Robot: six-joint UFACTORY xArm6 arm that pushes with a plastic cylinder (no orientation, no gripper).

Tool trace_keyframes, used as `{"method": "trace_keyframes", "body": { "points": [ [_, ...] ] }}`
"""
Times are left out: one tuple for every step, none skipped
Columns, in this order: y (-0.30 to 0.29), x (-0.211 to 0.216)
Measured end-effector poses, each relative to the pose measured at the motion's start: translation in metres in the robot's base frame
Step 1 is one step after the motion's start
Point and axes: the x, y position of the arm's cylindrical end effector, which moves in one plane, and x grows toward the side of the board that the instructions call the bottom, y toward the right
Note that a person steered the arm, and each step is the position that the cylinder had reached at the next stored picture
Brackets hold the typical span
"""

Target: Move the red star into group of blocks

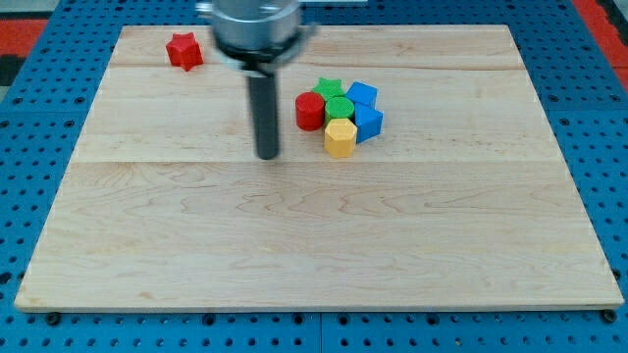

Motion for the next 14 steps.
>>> {"method": "trace_keyframes", "body": {
  "points": [
    [-0.076, -0.039],
    [-0.135, -0.096],
    [-0.166, -0.157],
    [-0.175, -0.176],
    [-0.095, -0.188],
    [-0.045, -0.181],
    [-0.026, -0.168],
    [-0.006, -0.182],
    [0.022, -0.188],
    [0.027, -0.165],
    [0.002, -0.132],
    [0.003, -0.098],
    [0.0, -0.086],
    [-0.04, -0.085]
  ]
}}
